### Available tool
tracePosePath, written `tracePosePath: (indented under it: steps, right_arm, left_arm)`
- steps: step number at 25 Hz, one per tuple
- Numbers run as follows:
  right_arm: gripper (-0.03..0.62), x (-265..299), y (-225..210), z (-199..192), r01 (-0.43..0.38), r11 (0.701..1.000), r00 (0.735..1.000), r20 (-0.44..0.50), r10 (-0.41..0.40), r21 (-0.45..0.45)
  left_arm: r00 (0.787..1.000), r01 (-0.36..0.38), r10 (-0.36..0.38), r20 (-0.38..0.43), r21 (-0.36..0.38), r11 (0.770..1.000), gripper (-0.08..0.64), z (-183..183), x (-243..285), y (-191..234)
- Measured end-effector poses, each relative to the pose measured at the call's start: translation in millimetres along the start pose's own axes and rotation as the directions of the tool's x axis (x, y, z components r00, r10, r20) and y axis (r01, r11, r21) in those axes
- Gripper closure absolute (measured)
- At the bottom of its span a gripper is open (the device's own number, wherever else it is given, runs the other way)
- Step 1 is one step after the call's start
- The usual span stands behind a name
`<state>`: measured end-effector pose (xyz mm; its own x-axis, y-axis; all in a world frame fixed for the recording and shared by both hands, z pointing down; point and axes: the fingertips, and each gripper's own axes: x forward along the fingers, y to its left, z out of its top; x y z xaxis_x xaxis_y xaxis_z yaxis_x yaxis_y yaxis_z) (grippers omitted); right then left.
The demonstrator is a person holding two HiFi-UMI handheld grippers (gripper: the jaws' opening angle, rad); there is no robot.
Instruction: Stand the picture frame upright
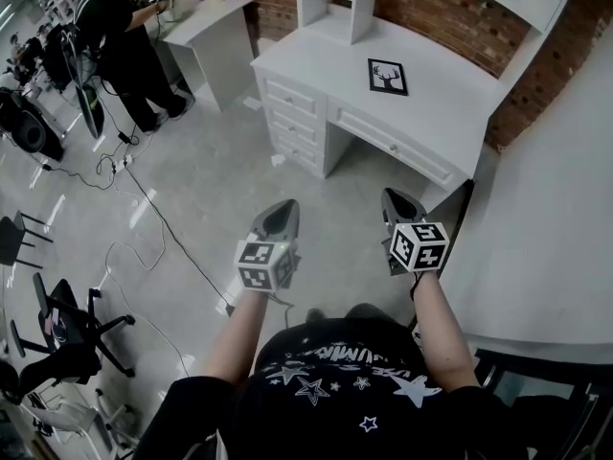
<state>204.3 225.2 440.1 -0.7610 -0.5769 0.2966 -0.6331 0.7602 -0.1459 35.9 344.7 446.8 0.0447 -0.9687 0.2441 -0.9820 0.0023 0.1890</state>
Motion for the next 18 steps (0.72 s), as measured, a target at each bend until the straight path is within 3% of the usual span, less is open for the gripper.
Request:
tracePosePath:
  steps: [11, 18]
  right_arm:
    - [0.575, 20, -10, -12, -0.02, 1.0, 0.999, -0.033, 0.021, 0.021]
    - [0.575, 69, -38, -5, -0.055, 0.997, 0.998, -0.037, 0.057, 0.047]
  left_arm:
    - [0.998, -0.054, 0.054, -0.014, -0.041, 0.998, 0.54, -6, 5, 23]
    - [0.995, -0.093, 0.091, -0.041, -0.034, 0.995, 0.54, -4, 45, 38]
